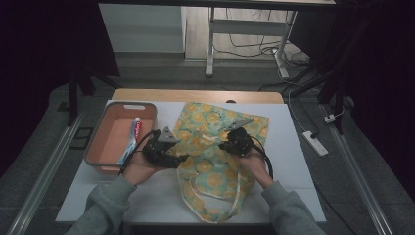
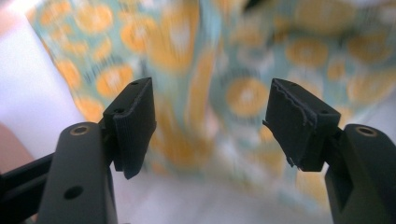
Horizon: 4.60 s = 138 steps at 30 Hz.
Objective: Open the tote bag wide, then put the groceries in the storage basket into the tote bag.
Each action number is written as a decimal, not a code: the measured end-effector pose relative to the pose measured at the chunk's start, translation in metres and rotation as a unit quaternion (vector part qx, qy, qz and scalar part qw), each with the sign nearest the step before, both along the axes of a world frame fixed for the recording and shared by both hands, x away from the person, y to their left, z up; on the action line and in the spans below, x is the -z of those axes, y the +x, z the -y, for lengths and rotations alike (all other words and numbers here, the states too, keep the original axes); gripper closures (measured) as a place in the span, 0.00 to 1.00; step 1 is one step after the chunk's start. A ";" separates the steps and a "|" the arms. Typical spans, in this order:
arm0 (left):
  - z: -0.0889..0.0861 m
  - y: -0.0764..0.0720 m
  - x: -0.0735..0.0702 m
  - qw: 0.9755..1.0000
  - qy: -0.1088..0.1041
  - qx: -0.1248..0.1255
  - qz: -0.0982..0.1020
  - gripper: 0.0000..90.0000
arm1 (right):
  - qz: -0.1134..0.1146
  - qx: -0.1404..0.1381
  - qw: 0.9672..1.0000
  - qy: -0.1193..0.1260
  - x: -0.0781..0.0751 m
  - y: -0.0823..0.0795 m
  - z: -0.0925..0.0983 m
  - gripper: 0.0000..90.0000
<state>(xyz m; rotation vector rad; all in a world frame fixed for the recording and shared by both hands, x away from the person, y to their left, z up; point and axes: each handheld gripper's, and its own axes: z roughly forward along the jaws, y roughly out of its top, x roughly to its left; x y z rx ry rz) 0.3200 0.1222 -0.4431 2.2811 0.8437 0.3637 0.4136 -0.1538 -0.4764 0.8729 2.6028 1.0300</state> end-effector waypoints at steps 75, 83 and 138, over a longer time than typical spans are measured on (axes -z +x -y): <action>-0.106 0.054 -0.006 0.990 -0.036 -0.135 -0.015 0.32 | 0.034 0.037 0.996 0.080 -0.036 -0.017 0.020 0.99; -0.121 0.067 0.004 0.985 -0.031 -0.170 -0.028 0.32 | 0.034 0.034 0.996 0.076 -0.035 -0.017 0.021 0.99; -0.171 0.103 0.020 0.955 -0.029 -0.247 -0.160 0.84 | 0.040 0.027 0.995 0.084 -0.038 -0.013 0.019 0.99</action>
